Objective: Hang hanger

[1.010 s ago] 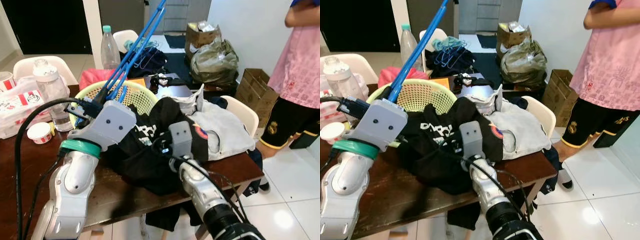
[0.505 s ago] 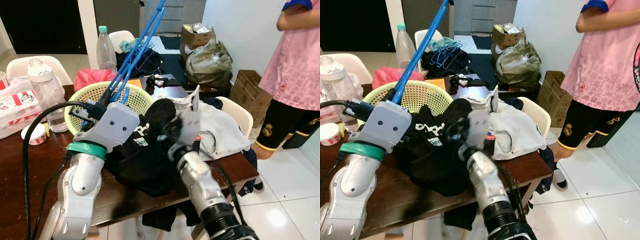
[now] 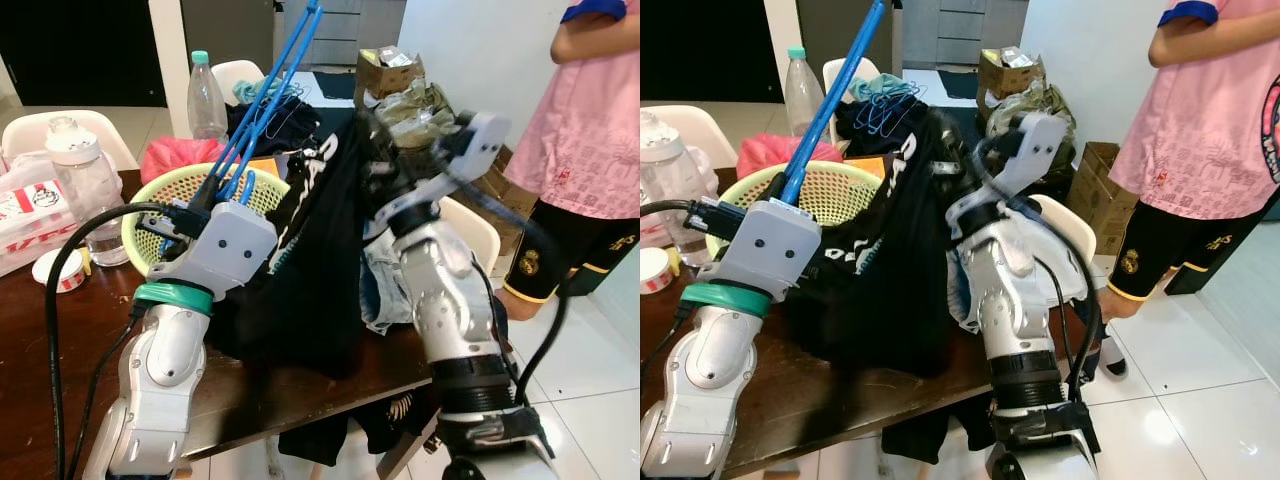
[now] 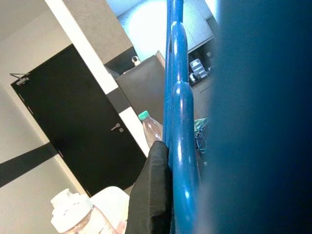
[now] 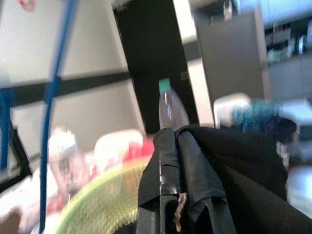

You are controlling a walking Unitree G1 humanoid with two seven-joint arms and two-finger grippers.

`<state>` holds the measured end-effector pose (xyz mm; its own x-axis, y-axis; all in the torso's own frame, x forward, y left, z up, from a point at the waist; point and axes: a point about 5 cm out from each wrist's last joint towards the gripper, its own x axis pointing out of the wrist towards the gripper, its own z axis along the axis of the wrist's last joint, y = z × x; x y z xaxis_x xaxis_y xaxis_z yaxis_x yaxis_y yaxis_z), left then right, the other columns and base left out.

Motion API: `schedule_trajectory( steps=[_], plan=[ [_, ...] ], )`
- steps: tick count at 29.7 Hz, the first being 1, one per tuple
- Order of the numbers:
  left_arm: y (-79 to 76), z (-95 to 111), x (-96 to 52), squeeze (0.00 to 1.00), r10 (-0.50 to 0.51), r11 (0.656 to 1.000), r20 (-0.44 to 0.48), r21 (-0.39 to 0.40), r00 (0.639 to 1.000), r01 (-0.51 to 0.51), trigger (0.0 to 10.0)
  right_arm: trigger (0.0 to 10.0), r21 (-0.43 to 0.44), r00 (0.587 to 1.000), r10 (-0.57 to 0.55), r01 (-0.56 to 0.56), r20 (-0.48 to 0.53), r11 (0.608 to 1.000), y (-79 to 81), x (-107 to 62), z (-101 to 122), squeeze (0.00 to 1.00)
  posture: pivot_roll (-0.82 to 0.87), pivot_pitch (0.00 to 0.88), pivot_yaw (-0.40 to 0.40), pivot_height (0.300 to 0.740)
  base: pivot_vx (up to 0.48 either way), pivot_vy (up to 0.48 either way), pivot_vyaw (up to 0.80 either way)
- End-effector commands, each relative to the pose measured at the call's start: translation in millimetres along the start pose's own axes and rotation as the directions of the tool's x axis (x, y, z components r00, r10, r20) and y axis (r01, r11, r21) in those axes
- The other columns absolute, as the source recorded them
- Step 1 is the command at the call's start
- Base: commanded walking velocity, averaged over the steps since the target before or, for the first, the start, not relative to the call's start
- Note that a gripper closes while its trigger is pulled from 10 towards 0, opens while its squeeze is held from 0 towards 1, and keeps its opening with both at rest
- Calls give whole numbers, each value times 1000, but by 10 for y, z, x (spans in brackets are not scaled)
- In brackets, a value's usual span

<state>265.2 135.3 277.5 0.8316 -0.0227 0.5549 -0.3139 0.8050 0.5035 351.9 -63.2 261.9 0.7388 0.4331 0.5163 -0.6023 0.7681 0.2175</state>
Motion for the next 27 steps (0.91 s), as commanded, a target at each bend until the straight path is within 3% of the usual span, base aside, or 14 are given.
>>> schedule_trajectory(
  steps=[1,4,8,13,14,15,16,17,18,19,20,21,23,27],
  plan=[
    [13,8,4,0,18,1000,5,10,1000,-18,10000,10000,7,1000,-3,3,3,1000,29,-14,-11,0,154,41,-21,740,0,0,0],
    [17,3,8,0,23,1000,4,11,1000,-23,10000,10000,14,992,0,-1,130,1000,24,57,302,0,146,39,-17,740,0,0,0],
    [8,-2,27,0,32,999,1,-8,999,-32,10000,10000,-78,936,55,-30,347,996,-53,152,1047,0,135,34,-13,740,0,0,0],
    [4,-13,33,0,35,999,-9,-24,999,-36,10000,10000,-104,914,64,-25,401,994,-80,147,1230,0,128,30,-11,740,0,0,0],
    [-1,-27,43,0,39,998,-25,-50,999,-40,10000,10000,-141,874,73,-6,480,990,-122,113,1488,0,122,28,-9,740,0,0,0],
    [-10,-33,58,0,37,997,-35,-73,999,-40,10000,10000,-188,801,77,46,593,981,-188,12,1853,0,120,26,-8,740,0,0,0],
    [-10,-33,58,0,37,997,-35,-73,999,-40,10000,10000,-188,801,77,46,593,981,-188,12,1853,0,120,26,-8,740,0,0,0],
    [-18,-36,69,0,35,995,-40,-88,999,-39,10000,10000,-217,733,84,90,675,972,-222,-93,2123,0,120,26,-8,740,0,0,0],
    [-18,-36,69,0,35,995,-40,-88,999,-39,10000,10000,-217,733,84,90,675,972,-222,-93,2123,0,120,26,-8,740,0,0,0],
    [-39,-28,83,0,26,995,-37,-100,999,-30,10000,10000,-245,630,87,169,772,955,-269,-268,2469,0,101,22,4,740,0,0,0],
    [-39,-28,83,0,26,995,-37,-100,999,-30,10000,10000,-245,630,87,169,772,955,-269,-268,2469,0,101,22,4,740,0,0,0],
    [-54,-21,92,0,20,994,-33,-104,999,-23,10000,10000,-254,559,92,219,824,942,-285,-393,2670,0,101,22,4,740,0,0,0],
    [-81,-13,102,0,7,994,-26,-111,1000,-10,10000,10000,-253,478,105,257,872,933,-290,-550,2915,0,77,18,20,740,0,0,0],
    [-115,-6,110,0,-8,993,-18,-117,1000,6,10000,10000,-272,470,129,251,873,929,-275,-609,3020,0,70,17,23,740,0,0,0]
  ],
)
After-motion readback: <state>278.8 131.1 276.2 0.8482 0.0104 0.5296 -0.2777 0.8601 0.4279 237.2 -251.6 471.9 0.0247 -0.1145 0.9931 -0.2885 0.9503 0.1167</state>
